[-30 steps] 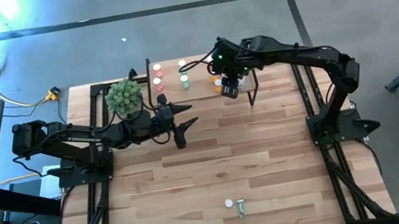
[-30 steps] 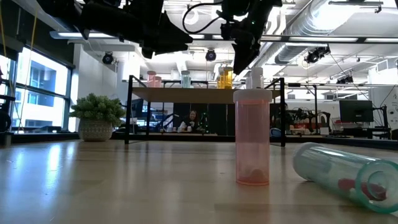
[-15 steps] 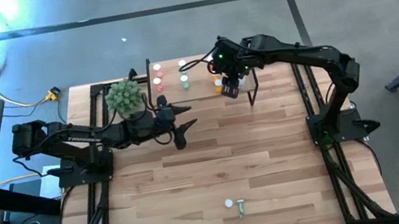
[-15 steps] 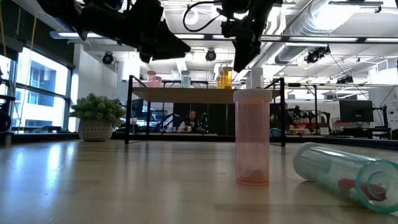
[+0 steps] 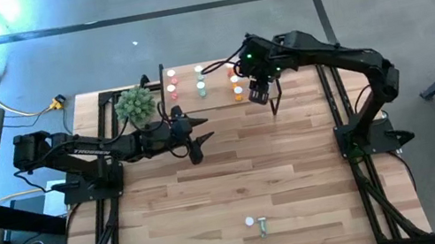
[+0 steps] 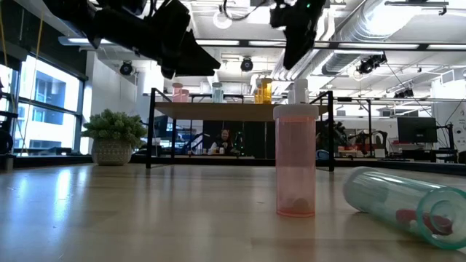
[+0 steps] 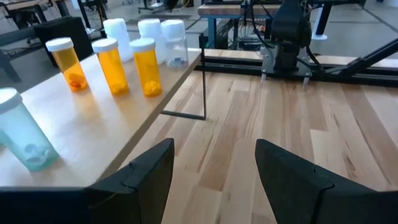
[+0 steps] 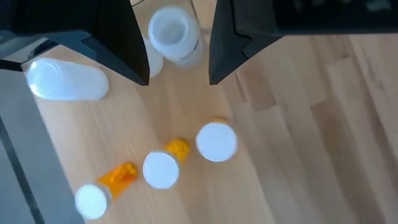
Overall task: Pick and place medicine bottles onto shelf by color
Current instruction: Put the blue pill bottle on the shelf aligned with the other blue pill bottles
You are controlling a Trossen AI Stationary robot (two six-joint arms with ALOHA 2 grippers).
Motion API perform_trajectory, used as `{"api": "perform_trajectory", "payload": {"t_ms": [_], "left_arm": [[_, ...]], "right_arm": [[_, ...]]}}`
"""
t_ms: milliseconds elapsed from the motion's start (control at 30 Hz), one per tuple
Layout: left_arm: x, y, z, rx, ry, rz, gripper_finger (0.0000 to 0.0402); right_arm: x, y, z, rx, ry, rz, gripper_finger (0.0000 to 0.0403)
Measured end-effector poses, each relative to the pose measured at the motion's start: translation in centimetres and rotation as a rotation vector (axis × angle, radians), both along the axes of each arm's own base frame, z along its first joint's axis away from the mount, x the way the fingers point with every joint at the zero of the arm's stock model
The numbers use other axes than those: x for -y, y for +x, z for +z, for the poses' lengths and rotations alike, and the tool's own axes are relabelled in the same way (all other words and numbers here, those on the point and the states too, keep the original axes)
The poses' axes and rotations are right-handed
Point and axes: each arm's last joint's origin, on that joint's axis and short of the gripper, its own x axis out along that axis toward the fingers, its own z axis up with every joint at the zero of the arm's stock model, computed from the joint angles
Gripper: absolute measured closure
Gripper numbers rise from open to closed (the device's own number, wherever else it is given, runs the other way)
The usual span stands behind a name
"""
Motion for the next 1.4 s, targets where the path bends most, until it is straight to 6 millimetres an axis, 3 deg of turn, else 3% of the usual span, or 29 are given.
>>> {"api": "perform_trajectory", "payload": {"t_ms": [300,700,1100,1400], "left_arm": [[0.1,0.0,-0.1,-0.010,-0.009,-0.002,0.0188],[2.0,-0.8,0.5,-0.041,-0.049,-0.061,0.0188],[3.8,-2.9,0.8,-0.166,-0.117,-0.100,0.0188],[5.3,-4.1,1.2,-0.183,-0.206,-0.120,0.0188]], "right_arm": [[-4.3,-2.8,2.9,0.113,-0.014,0.067,0.0245],[-11.2,-6.2,-2.2,0.265,0.185,-0.063,0.0245],[-18.4,-5.5,-3.7,0.355,0.277,-0.151,0.0245],[-21.7,-3.7,-5.4,0.352,0.344,-0.135,0.0245]]}}
